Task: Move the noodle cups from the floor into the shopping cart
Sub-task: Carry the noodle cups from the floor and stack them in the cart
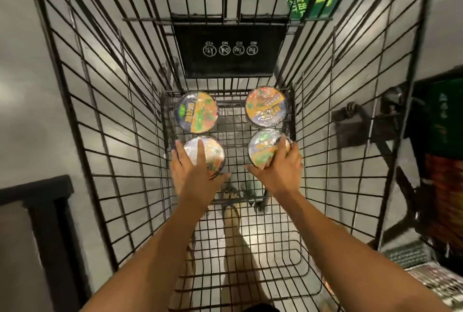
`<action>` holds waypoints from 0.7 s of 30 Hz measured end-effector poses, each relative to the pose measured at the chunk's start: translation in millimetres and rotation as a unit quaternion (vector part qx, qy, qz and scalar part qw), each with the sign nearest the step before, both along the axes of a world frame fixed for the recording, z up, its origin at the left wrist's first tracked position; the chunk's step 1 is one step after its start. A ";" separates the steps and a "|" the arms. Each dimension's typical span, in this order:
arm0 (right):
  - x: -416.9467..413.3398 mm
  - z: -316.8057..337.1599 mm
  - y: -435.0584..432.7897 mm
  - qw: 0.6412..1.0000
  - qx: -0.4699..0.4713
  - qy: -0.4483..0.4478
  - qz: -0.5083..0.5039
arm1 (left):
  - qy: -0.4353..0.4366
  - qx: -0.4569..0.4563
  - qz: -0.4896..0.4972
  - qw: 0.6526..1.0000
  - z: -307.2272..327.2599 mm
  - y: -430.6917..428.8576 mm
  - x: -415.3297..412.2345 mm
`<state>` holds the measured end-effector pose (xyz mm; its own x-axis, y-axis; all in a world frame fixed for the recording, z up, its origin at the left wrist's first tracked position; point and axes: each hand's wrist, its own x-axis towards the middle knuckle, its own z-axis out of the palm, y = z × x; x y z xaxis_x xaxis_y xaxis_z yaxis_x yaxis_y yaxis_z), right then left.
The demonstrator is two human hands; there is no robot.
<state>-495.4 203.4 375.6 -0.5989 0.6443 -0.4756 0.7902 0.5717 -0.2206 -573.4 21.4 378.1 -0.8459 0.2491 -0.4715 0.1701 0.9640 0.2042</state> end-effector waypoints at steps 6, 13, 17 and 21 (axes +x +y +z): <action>19.4 66.2 -15.8 0.998 -0.001 -0.061 0.004 | -0.002 -0.034 -0.083 0.996 63.6 -5.1 10.9; 82.7 151.8 -75.9 0.997 0.058 -0.051 0.032 | 0.010 -0.027 -0.174 0.984 145.7 -44.2 53.3; 126.4 185.6 -117.7 0.995 0.086 -0.045 0.015 | 0.033 -0.010 -0.243 0.969 177.9 -75.1 74.6; 173.7 210.2 -156.5 0.993 0.107 -0.030 -0.035 | 0.066 -0.006 -0.292 0.954 201.5 -101.6 96.4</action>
<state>-321.8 46.9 585.8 -0.5237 0.7736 -0.3568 0.8376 0.5439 -0.0500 -477.0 -80.3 579.6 -0.6171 0.6912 -0.3761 0.7018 0.6996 0.1342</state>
